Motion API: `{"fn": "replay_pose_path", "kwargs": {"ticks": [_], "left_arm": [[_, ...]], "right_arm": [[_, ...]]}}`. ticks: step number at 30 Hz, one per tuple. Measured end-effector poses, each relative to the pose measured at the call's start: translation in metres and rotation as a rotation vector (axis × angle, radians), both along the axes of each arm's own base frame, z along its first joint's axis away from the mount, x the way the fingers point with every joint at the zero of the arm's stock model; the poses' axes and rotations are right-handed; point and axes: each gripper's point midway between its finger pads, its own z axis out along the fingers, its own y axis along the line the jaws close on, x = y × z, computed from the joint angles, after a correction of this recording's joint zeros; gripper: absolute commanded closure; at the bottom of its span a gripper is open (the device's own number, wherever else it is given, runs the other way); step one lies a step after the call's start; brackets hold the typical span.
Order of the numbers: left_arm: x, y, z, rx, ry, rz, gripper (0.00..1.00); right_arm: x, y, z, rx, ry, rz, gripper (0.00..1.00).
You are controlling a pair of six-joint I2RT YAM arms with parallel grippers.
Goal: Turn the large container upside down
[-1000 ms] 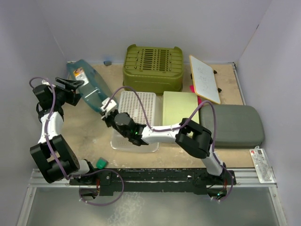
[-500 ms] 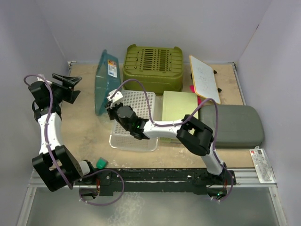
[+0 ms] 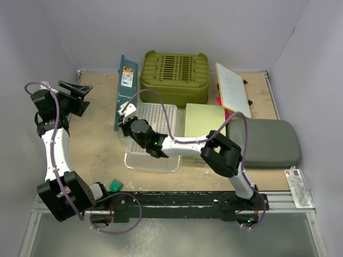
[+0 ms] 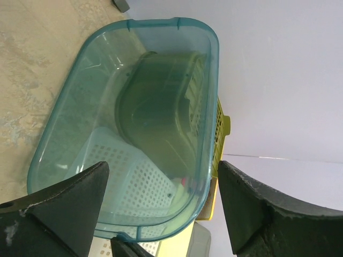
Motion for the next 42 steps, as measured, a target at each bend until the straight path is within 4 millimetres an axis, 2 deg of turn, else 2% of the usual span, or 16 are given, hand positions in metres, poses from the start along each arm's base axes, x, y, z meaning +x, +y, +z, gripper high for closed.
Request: {"fn": "replay_pose_path", "kwargs": {"ticks": [3, 7, 9, 12, 15, 19, 23, 26, 35, 42], "left_arm": [[0.001, -0.008, 0.010, 0.048, 0.001, -0.024, 0.21], [0.003, -0.025, 0.047, 0.162, -0.036, -0.067, 0.21], [0.003, -0.033, 0.066, 0.222, -0.059, -0.083, 0.21], [0.003, -0.039, 0.081, 0.282, -0.063, -0.092, 0.21], [0.003, -0.034, 0.076, 0.307, -0.028, -0.078, 0.21], [0.001, -0.027, 0.058, 0.332, 0.062, -0.073, 0.21], [-0.002, -0.019, 0.054, 0.376, 0.118, -0.053, 0.21], [-0.005, -0.012, 0.062, 0.401, 0.127, -0.017, 0.21], [-0.012, 0.004, 0.099, 0.476, 0.100, 0.077, 0.21], [-0.017, 0.006, 0.106, 0.497, 0.103, 0.085, 0.20]], "right_arm": [[-0.002, 0.002, 0.000, -0.002, -0.001, 0.015, 1.00], [-0.004, 0.006, -0.002, -0.012, -0.002, 0.037, 1.00], [-0.008, 0.009, -0.008, -0.033, -0.008, 0.056, 1.00], [-0.015, 0.014, -0.022, -0.099, -0.025, 0.079, 1.00], [-0.022, 0.026, -0.026, -0.160, -0.057, 0.114, 1.00], [-0.032, 0.046, -0.024, -0.234, -0.102, 0.166, 1.00], [-0.038, 0.057, -0.027, -0.312, -0.132, 0.203, 1.00], [-0.043, 0.070, -0.029, -0.366, -0.166, 0.234, 1.00], [-0.054, 0.092, -0.045, -0.472, -0.198, 0.321, 1.00], [-0.049, 0.118, -0.051, -0.519, -0.254, 0.379, 1.00]]}}
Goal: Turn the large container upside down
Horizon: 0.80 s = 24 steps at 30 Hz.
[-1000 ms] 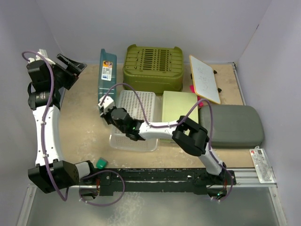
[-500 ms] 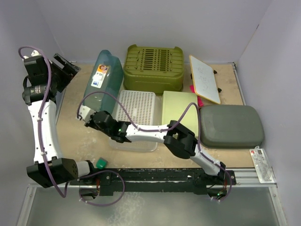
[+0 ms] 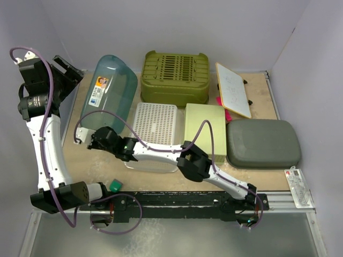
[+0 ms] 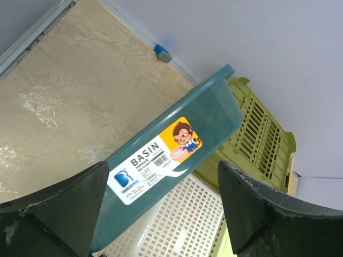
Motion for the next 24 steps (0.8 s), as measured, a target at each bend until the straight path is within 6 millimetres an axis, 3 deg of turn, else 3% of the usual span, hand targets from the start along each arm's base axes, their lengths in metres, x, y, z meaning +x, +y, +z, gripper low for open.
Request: {"fn": "replay_pose_path", "kwargs": {"ticks": [4, 10, 20, 24], "left_arm": [[-0.001, 0.000, 0.001, 0.004, 0.000, 0.001, 0.20], [-0.001, 0.000, 0.001, 0.001, 0.000, -0.002, 0.20], [-0.001, -0.001, 0.001, 0.002, 0.001, -0.007, 0.20], [-0.001, -0.002, -0.003, 0.017, 0.009, -0.023, 0.20]], "right_arm": [[-0.004, 0.003, -0.008, -0.034, -0.004, 0.042, 0.73], [-0.002, 0.000, -0.013, -0.069, -0.023, 0.062, 0.61], [0.000, 0.000, -0.017, -0.081, -0.021, 0.075, 0.53], [-0.002, -0.003, -0.024, -0.096, -0.007, 0.078, 0.41]]}}
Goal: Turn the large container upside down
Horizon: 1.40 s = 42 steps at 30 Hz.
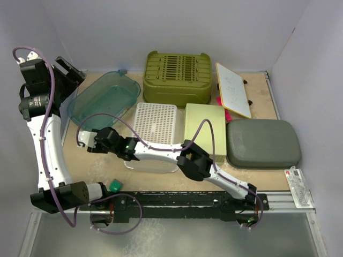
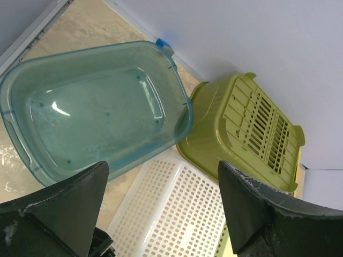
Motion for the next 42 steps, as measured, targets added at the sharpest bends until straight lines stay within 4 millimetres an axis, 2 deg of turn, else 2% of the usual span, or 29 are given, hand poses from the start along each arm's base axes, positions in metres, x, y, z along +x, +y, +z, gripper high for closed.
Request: {"fn": "replay_pose_path", "kwargs": {"ticks": [2, 5, 8, 10, 13, 14, 17, 19, 22, 25, 27, 31, 34, 38, 42], "left_arm": [[0.000, 0.000, -0.005, 0.011, 0.013, -0.013, 0.20], [0.000, 0.001, -0.013, 0.033, 0.042, -0.030, 0.20], [0.001, 0.003, -0.021, 0.056, 0.071, -0.038, 0.20], [0.002, 0.006, -0.027, 0.075, 0.092, -0.040, 0.20], [0.004, 0.010, -0.039, 0.105, 0.123, -0.049, 0.20], [0.004, 0.012, -0.048, 0.119, 0.145, -0.056, 0.20], [0.004, 0.013, -0.082, 0.186, 0.245, -0.067, 0.20], [0.007, -0.001, -0.111, 0.250, 0.332, -0.117, 0.20], [0.013, -0.036, -0.150, 0.333, 0.436, -0.246, 0.20], [0.015, -0.071, -0.185, 0.397, 0.507, -0.377, 0.25], [0.016, -0.085, -0.203, 0.424, 0.540, -0.438, 0.28], [0.024, -0.097, -0.244, 0.488, 0.634, -0.514, 0.32], [0.028, -0.096, -0.272, 0.523, 0.706, -0.529, 0.34], [0.037, -0.090, -0.278, 0.556, 0.706, -0.510, 0.41], [0.046, -0.091, -0.281, 0.563, 0.692, -0.504, 0.51]], "right_arm": [[-0.005, -0.010, -0.008, -0.019, 0.026, -0.004, 0.34], [-0.023, -0.043, -0.020, -0.067, 0.099, -0.001, 0.28], [-0.042, -0.076, -0.008, -0.056, 0.156, 0.005, 0.25], [-0.054, -0.100, 0.017, -0.013, 0.180, 0.010, 0.22], [-0.067, -0.130, 0.070, 0.093, 0.193, 0.000, 0.16], [-0.072, -0.143, 0.097, 0.151, 0.193, -0.004, 0.12], [-0.078, -0.178, 0.160, 0.309, 0.198, -0.040, 0.09], [-0.074, -0.206, 0.191, 0.404, 0.227, -0.085, 0.08], [-0.048, -0.251, 0.212, 0.501, 0.284, -0.220, 0.07], [-0.021, -0.297, 0.197, 0.514, 0.341, -0.395, 0.05], [-0.018, -0.318, 0.176, 0.488, 0.376, -0.473, 0.04], [-0.035, -0.354, 0.130, 0.407, 0.447, -0.569, 0.04], [-0.045, -0.374, 0.118, 0.396, 0.470, -0.610, 0.04], [-0.053, -0.390, 0.114, 0.409, 0.490, -0.636, 0.04], [-0.055, -0.395, 0.106, 0.400, 0.501, -0.658, 0.04]]}}
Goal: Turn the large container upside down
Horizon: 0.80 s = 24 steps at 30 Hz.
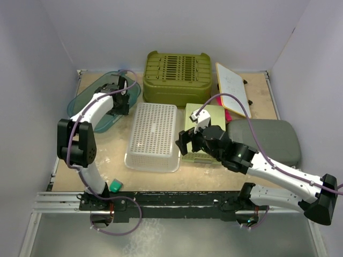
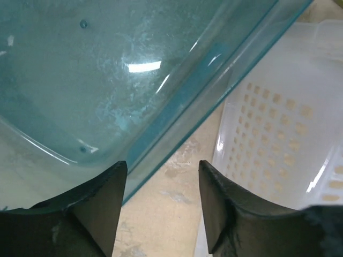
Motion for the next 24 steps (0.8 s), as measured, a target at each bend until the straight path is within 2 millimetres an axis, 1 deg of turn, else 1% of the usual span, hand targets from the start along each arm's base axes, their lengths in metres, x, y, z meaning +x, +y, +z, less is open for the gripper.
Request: {"fn": "replay_pose_path", "kwargs": {"ticks": [2, 6, 8, 12, 16, 20, 24], "left_arm": [[0.003, 0.000, -0.005, 0.005, 0.005, 0.000, 0.56], [0.004, 0.002, -0.016, 0.016, 0.030, 0.001, 0.74], [0.006, 0.001, -0.016, 0.020, 0.037, -0.015, 0.85], [0.021, -0.004, -0.007, 0.017, 0.025, -0.032, 1.00], [0.023, -0.004, 0.009, -0.002, 0.032, -0.022, 1.00], [0.035, -0.014, 0.038, -0.053, -0.020, -0.023, 1.00], [0.041, -0.022, 0.071, -0.117, -0.068, -0.007, 1.00]], "right_arm": [[-0.001, -0.001, -0.003, -0.008, 0.008, -0.003, 0.04], [-0.001, -0.002, -0.005, -0.015, 0.012, -0.003, 0.04], [-0.001, -0.002, -0.006, -0.017, 0.013, -0.003, 0.04], [-0.002, -0.003, -0.007, -0.023, 0.017, -0.003, 0.04], [-0.002, -0.004, -0.009, -0.029, 0.019, -0.004, 0.04], [-0.003, -0.005, -0.011, -0.039, 0.026, -0.004, 0.04], [-0.004, -0.007, -0.013, -0.046, 0.030, -0.004, 0.04]]}}
